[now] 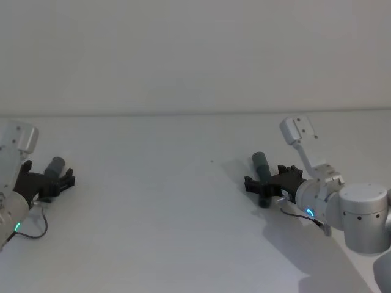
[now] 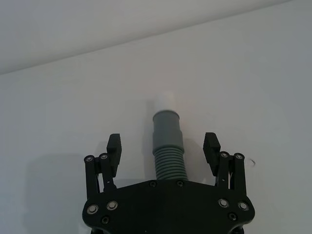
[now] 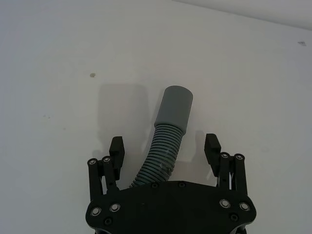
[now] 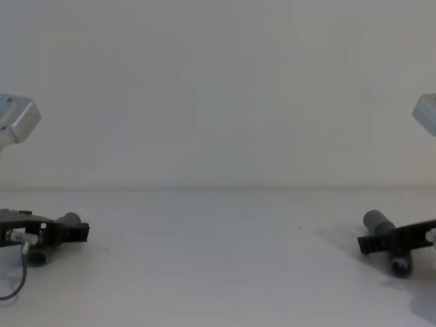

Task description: Use both hands to pick up one end of the pipe from the table, align the ends, and insert them.

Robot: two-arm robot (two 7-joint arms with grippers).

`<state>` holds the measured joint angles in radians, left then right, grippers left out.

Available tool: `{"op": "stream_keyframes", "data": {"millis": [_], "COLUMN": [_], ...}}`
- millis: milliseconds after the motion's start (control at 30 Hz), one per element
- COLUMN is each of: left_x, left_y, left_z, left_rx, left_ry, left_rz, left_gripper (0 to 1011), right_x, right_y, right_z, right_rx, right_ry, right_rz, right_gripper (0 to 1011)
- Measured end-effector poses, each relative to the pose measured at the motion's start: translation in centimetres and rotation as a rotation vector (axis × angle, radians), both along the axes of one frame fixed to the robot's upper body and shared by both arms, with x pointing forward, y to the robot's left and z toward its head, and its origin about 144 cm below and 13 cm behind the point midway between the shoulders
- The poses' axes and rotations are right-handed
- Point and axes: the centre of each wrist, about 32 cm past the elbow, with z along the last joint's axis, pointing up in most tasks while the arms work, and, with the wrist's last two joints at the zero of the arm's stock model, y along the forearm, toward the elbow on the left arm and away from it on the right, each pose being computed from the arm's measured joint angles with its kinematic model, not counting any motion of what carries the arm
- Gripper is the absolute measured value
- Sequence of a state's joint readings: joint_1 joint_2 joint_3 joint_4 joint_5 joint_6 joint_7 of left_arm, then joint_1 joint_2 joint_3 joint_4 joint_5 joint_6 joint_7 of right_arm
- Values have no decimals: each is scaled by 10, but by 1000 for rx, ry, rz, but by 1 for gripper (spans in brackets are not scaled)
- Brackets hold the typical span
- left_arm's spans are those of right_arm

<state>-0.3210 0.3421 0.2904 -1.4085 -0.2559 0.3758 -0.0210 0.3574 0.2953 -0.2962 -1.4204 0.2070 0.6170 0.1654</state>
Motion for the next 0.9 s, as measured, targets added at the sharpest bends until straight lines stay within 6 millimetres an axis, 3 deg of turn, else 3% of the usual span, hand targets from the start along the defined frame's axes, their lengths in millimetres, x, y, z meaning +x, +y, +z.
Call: {"op": "stream_keyframes", "data": {"millis": [900], "left_x": [6], "left_y": [-3], "left_z": [3], "left_rx": [-128], "left_ry": [56], "left_rz": [15], "left_gripper": [1001], "right_x": [0], "right_y": [0], "right_z": [0], "right_rx": [0], "right_ry": [1], "right_rz": [0], "right_gripper": [1001]}}
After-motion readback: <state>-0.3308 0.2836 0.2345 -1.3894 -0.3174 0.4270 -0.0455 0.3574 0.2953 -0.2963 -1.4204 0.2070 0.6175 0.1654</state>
